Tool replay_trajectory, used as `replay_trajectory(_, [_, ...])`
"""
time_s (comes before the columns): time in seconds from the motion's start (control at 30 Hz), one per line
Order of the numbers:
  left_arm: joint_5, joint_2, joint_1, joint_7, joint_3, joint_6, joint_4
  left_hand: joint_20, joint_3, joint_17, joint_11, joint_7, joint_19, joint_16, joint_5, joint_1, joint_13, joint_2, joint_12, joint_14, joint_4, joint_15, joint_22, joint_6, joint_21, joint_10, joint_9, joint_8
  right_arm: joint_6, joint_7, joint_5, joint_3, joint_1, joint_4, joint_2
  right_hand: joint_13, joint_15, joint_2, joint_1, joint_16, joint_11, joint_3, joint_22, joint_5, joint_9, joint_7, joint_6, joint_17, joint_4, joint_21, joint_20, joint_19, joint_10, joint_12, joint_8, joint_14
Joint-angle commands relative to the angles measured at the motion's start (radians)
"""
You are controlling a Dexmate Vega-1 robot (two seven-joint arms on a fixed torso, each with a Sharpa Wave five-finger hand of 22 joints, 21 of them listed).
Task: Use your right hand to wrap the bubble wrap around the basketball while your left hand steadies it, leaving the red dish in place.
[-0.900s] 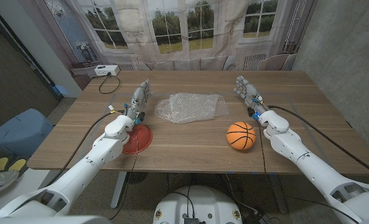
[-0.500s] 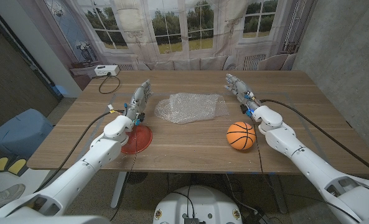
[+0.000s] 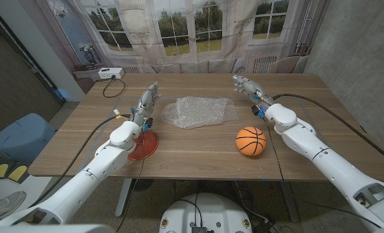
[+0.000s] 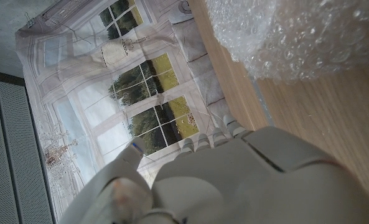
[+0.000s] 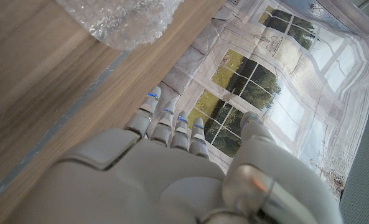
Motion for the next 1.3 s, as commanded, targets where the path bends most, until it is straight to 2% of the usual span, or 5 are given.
replay_trajectory(0.03, [0.022, 0.014, 0.046, 0.031, -0.013, -0.001, -0.068, 0.003, -0.003, 0.001, 0.002, 0.006, -0.22, 0.009, 0.004, -0.004, 0.003, 0.004, 0.009, -0.25, 0.001, 0.001, 0.002, -0.237, 0.0, -0.239, 0.003, 0.006, -0.218, -0.047, -0.119, 0.002, -0.021, -0.154, -0.069, 0.003, -0.002, -0.005, 0.01, 0.02, 0.001, -0.001, 0.004, -0.001, 0.005, 0.001, 0.017, 0.009, -0.007, 0.019, 0.011, 0.051, 0.03, 0.011, 0.006, 0.046])
replay_trajectory(0.3, [0.025, 0.024, 0.072, 0.037, -0.026, -0.001, -0.095, 0.005, -0.005, 0.001, 0.004, 0.004, -0.216, 0.009, 0.005, -0.004, 0.003, 0.003, 0.01, -0.248, 0.0, 0.001, 0.002, -0.233, 0.0, -0.237, 0.003, 0.007, -0.378, -0.013, -0.178, -0.026, 0.002, -0.228, -0.106, 0.004, -0.001, -0.006, 0.017, 0.045, 0.0, -0.004, 0.006, 0.0, 0.006, 0.004, 0.016, 0.017, -0.009, 0.046, 0.008, 0.128, 0.042, 0.009, 0.003, 0.108])
replay_trajectory(0.53, [0.025, 0.028, 0.083, 0.036, -0.032, 0.001, -0.106, 0.007, -0.007, 0.001, 0.006, 0.0, -0.213, 0.01, 0.005, -0.003, 0.003, 0.002, 0.011, -0.248, -0.001, 0.003, 0.002, -0.23, -0.001, -0.236, 0.003, 0.007, -0.468, 0.058, -0.188, -0.054, 0.037, -0.245, -0.12, 0.004, -0.005, 0.002, 0.025, 0.045, -0.01, -0.001, 0.005, 0.002, 0.006, 0.001, 0.001, 0.018, -0.01, 0.048, 0.001, 0.136, 0.029, 0.002, -0.003, 0.11])
replay_trajectory(0.97, [0.019, 0.026, 0.089, 0.027, -0.038, -0.005, -0.098, 0.01, -0.01, 0.001, 0.006, -0.001, -0.213, 0.009, 0.006, -0.003, 0.004, 0.001, 0.01, -0.25, -0.002, 0.003, 0.002, -0.23, -0.004, -0.238, 0.003, 0.006, -0.561, 0.122, -0.201, -0.104, 0.086, -0.245, -0.106, 0.005, -0.022, 0.035, 0.084, 0.047, -0.012, 0.03, 0.004, 0.012, 0.008, 0.008, -0.012, 0.016, -0.028, 0.059, -0.017, 0.175, 0.03, -0.001, -0.005, 0.129])
replay_trajectory(1.3, [0.008, 0.028, 0.096, 0.02, -0.05, -0.017, -0.082, 0.01, -0.012, 0.001, 0.008, -0.002, -0.213, 0.008, 0.007, -0.003, 0.004, 0.0, 0.01, -0.251, -0.002, 0.005, 0.002, -0.23, -0.006, -0.24, 0.004, 0.006, -0.561, 0.166, -0.216, -0.156, 0.141, -0.197, -0.073, 0.007, -0.029, 0.048, 0.116, 0.056, -0.013, 0.039, 0.004, 0.012, 0.009, 0.009, -0.043, 0.019, -0.027, 0.073, -0.046, 0.216, 0.012, -0.009, -0.009, 0.154])
